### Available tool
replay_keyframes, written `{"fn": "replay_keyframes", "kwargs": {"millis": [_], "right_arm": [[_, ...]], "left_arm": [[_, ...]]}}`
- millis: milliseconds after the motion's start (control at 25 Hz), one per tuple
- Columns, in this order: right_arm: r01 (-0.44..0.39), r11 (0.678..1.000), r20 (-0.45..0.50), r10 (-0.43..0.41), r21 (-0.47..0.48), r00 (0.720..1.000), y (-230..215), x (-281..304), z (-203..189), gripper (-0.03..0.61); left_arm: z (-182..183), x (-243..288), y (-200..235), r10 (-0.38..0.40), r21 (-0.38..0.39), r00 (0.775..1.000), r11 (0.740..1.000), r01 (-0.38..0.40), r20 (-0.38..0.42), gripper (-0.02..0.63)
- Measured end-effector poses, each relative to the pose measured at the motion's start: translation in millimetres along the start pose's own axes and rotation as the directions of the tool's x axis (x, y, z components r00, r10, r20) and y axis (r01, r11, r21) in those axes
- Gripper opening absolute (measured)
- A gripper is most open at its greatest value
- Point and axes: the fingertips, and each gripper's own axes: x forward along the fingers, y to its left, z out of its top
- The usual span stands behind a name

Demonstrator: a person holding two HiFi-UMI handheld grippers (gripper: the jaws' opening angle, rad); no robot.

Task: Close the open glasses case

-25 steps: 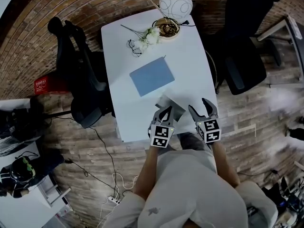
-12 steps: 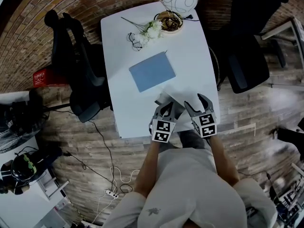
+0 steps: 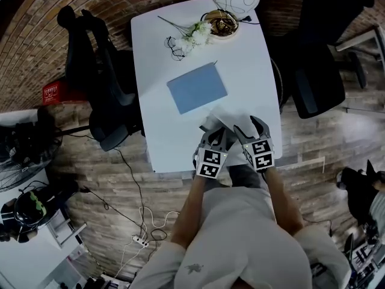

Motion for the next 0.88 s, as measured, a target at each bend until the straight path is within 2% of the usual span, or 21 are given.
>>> {"fn": "replay_keyframes", "kwargs": {"millis": [880], "right_arm": [[0.018, 1.0, -0.025, -0.018, 0.001, 1.0, 7.7, 9.9, -3.5, 0.298]], "left_arm": [[1.1, -0.7, -1.1, -0.052, 0.025, 0.999, 0.998, 0.051, 0.007, 0.005]]}}
